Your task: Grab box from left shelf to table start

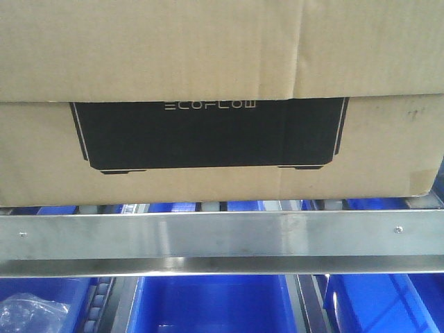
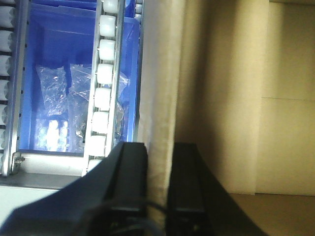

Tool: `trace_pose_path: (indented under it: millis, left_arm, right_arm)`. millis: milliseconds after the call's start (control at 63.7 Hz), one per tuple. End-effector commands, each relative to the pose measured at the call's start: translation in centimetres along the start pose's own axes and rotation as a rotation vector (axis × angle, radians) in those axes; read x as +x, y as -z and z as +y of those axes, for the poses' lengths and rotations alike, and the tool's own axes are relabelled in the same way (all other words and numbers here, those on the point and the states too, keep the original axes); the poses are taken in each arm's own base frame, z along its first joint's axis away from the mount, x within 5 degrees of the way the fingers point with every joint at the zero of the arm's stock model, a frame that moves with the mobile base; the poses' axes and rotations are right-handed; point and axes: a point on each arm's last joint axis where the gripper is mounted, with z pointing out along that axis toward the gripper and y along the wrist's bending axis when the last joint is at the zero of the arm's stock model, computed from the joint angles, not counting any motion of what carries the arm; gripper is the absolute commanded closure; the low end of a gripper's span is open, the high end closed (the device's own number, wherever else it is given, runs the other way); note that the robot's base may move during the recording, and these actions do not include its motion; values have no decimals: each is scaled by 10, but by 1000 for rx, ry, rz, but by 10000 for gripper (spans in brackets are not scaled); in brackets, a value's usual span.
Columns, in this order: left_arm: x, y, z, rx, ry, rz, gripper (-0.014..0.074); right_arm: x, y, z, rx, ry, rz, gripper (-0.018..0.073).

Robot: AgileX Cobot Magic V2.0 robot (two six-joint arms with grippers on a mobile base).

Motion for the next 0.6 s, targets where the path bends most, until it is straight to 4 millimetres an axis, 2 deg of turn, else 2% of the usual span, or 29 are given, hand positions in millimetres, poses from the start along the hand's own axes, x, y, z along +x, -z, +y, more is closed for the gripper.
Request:
trace_pose_path:
  millis: [0,361,580]
  left_arm:
    - [-8,21,-1,26,12,-106,699]
    - [-8,21,-1,26,12,-106,699]
    - [-8,21,-1,26,12,-106,699]
  right_arm:
    - [-12,14,5,-16,12,-121,111]
    - [-29,-17,7,10,24,-84,111]
    - [-32,-26,3,38,20,-75,111]
